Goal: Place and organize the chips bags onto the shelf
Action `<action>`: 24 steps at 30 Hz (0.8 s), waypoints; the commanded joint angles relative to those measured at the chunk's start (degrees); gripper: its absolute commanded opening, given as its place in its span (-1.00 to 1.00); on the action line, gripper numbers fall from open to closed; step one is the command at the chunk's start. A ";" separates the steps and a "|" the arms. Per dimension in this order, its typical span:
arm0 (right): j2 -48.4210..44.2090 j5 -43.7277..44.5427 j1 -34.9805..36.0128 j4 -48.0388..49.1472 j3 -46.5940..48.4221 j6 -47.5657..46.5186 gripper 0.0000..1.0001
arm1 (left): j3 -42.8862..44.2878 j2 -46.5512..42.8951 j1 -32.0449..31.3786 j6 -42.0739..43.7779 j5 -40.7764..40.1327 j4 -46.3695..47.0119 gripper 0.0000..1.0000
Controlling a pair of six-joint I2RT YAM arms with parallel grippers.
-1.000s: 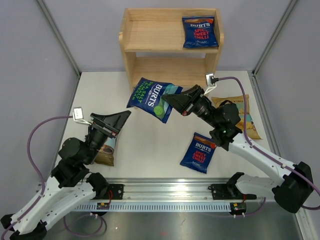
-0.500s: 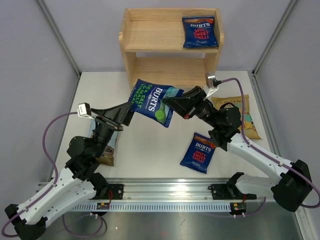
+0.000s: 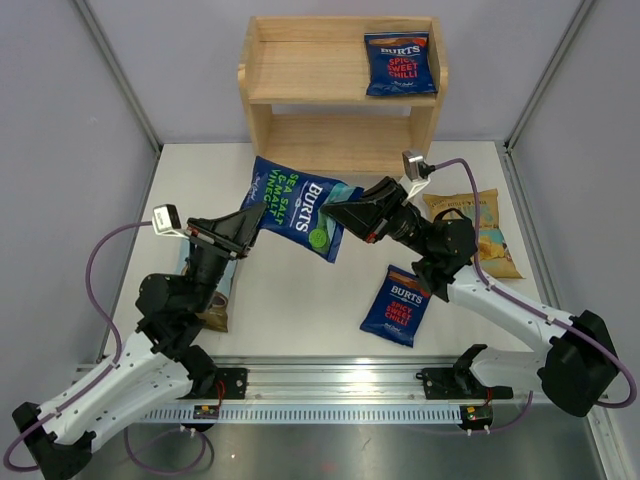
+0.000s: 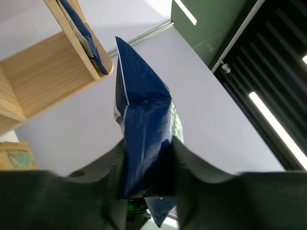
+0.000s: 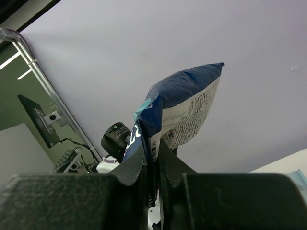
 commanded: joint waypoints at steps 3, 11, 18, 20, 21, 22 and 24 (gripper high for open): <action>-3.49 0.91 0.38 -9.27 0.85 -2.16 -0.52 | 3.35 0.41 0.04 10.48 1.70 3.03 -0.60; -4.02 1.53 0.38 -17.50 1.73 5.38 0.12 | 2.30 3.57 0.04 20.25 8.20 13.46 -0.81; -3.32 3.46 0.82 -18.82 1.12 10.93 0.20 | 0.10 5.50 0.04 22.89 10.66 21.04 -0.96; -2.62 4.17 1.17 -19.08 1.03 12.85 0.21 | -0.16 6.21 0.04 22.98 11.90 22.62 -0.97; -2.26 4.17 1.26 -18.64 1.03 13.65 0.22 | -0.25 6.47 0.04 22.89 11.99 22.98 -0.99; -1.83 3.82 1.35 -17.86 0.94 14.27 0.24 | -0.43 6.91 0.04 22.80 12.07 23.59 -1.00; -0.51 3.29 1.96 -15.40 0.85 15.76 0.22 | -0.69 7.18 0.04 22.80 11.99 24.74 -1.00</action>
